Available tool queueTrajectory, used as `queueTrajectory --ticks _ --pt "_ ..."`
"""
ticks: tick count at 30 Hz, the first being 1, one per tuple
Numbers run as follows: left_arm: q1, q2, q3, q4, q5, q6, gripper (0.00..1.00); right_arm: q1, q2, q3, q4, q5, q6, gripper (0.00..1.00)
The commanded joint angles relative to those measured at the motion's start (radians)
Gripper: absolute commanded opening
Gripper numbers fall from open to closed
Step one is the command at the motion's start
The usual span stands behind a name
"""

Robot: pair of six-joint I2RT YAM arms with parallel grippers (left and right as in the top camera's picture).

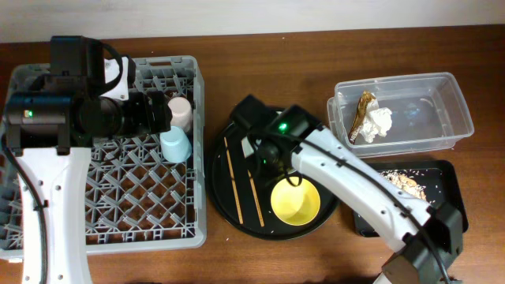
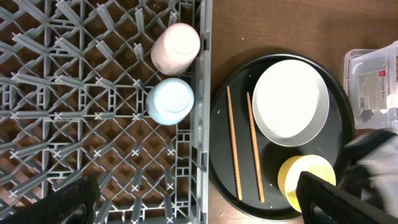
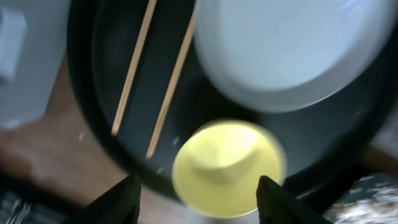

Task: Sort waste into correct bins and load items into the dishwasher rack
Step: 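Return the empty yellow bowl onto the round black tray, then move the right arm away and reach the left gripper toward the plate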

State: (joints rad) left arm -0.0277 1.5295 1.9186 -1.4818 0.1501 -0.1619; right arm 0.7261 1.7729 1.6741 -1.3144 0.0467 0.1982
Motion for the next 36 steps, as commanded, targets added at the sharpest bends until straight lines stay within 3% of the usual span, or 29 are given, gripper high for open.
queueTrajectory --ticks 1,6,7,9,13,20,22,24,27,31,36 --pt "0.003 0.003 0.001 -0.001 0.007 -0.002 0.99 -0.093 -0.007 0.160 -0.043 0.175 0.001 0.63" --pt "0.003 0.003 0.001 -0.001 0.007 -0.002 0.99 -0.352 -0.011 0.379 -0.152 0.175 0.019 0.65" --pt "0.003 0.003 0.001 0.000 0.007 -0.002 0.99 -0.432 -0.011 0.414 -0.187 0.175 0.019 0.72" --pt "0.003 0.003 0.001 0.001 0.008 -0.002 0.99 -0.588 -0.011 0.437 -0.230 0.175 0.019 0.99" --pt "0.003 0.003 0.001 0.066 0.047 -0.002 0.99 -0.802 -0.010 0.435 -0.306 0.174 0.019 0.99" --pt "-0.040 0.003 0.000 0.071 0.209 -0.002 0.99 -0.996 -0.010 0.435 -0.331 0.171 0.019 0.99" --pt "-0.098 0.003 -0.010 0.071 0.208 -0.002 0.89 -1.029 -0.010 0.435 -0.330 0.172 0.019 0.99" --pt "-0.155 0.003 -0.025 0.081 0.186 -0.002 0.72 -1.044 -0.010 0.435 -0.330 0.172 0.019 0.99" --pt "-0.278 0.003 -0.085 0.139 0.102 -0.003 0.65 -1.054 -0.010 0.435 -0.328 0.171 0.019 0.99" --pt "-0.438 0.013 -0.262 0.325 0.028 -0.003 0.64 -1.054 -0.010 0.435 -0.328 0.171 0.019 0.99" --pt "-0.619 0.060 -0.554 0.715 0.028 -0.010 0.65 -1.054 -0.010 0.435 -0.328 0.171 0.019 0.99"
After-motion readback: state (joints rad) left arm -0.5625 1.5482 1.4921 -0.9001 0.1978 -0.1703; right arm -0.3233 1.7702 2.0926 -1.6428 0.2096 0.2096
